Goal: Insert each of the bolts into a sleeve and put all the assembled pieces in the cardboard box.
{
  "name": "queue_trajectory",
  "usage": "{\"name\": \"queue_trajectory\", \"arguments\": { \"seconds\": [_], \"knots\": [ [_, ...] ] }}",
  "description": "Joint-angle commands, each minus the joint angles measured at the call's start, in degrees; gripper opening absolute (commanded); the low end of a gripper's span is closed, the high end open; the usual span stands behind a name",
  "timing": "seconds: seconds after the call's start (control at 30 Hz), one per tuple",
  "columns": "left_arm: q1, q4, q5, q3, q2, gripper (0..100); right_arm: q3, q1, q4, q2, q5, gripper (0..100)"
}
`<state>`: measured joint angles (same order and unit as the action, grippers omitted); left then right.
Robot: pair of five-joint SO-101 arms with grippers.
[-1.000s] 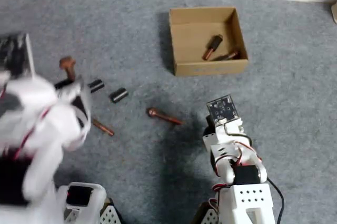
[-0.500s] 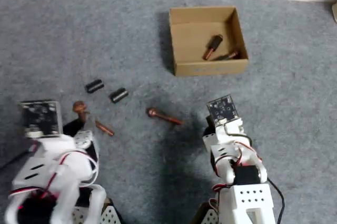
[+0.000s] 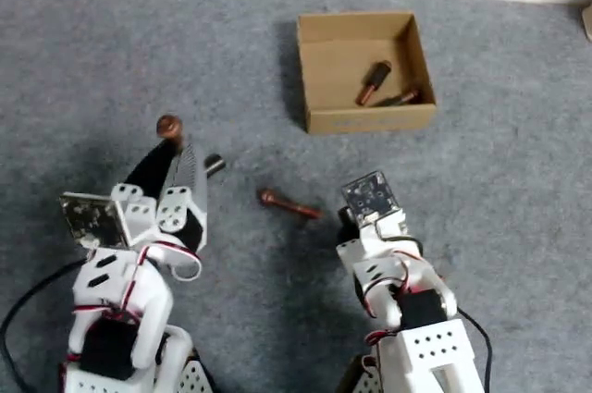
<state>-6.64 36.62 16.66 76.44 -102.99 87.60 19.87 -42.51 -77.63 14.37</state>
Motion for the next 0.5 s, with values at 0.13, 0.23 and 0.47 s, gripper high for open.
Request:
{"name": "queue_trajectory", "arguments": {
  "seconds": [0.13,0.23,0.47],
  "knots": [
    [-6.2,-13.0,10.4,1.1,0.3,1,-2.0,10.3,-0.3,-0.8,-2.3,0.5],
    [-8.1,-12.7,16.0,1.3,0.3,1,-3.7,13.7,-0.2,-0.8,-2.3,0.5],
    [-13.5,-12.6,19.7,1.5,0.4,1,-14.2,19.4,0.1,-0.8,-4.8,0.5]
  ]
}}
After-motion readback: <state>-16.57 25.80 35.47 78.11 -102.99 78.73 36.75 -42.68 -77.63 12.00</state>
